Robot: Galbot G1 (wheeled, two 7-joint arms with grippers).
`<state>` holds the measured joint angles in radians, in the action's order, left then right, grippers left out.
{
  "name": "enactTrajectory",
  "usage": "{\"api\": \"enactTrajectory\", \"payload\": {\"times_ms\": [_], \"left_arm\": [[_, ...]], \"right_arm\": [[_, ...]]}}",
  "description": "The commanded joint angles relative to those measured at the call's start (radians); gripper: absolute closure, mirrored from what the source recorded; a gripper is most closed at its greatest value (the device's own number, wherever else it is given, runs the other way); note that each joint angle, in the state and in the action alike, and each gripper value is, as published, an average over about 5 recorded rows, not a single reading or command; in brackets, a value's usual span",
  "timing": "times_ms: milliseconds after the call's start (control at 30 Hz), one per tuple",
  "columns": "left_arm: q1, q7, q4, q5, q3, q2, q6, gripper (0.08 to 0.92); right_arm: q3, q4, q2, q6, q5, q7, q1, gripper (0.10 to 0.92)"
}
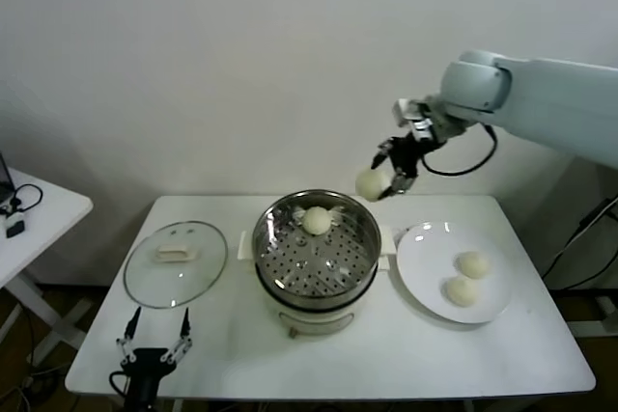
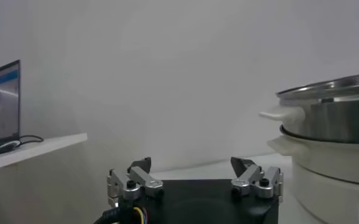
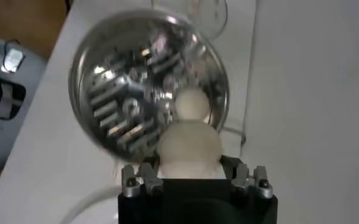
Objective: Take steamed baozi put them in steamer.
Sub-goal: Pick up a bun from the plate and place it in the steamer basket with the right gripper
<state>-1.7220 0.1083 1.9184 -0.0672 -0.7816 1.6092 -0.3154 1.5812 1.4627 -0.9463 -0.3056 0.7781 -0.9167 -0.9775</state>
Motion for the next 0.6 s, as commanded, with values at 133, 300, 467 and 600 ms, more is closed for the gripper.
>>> {"api": "enactTrajectory", "payload": {"times_ms": [133,300,467,600], "left_arm": [[-0.001,0.001,0.006,0.008,-0.006,0.012,0.003,0.177],[0.004,0.001,0.001,0.006,-0.005,0.013,0.006,0.177],[0.009,0.002,-0.004,0.006,-0.005,0.014,0.007,0.177],[0.01,0.002,-0.009,0.005,-0.005,0.012,0.006,0.177]], "right_arm": [[-0.094,0.005,-0.193,-0.085,-0.021,0.096,0.194,0.347],[-0.095,-0.031,-0.227,-0.091,-0.1,0.105,0.284,0.347],[-0.099,-0.066,-0.255,-0.094,-0.146,0.111,0.348,0.343],[-0.106,-0.094,-0.281,-0.096,-0.161,0.118,0.382,0.338]]}}
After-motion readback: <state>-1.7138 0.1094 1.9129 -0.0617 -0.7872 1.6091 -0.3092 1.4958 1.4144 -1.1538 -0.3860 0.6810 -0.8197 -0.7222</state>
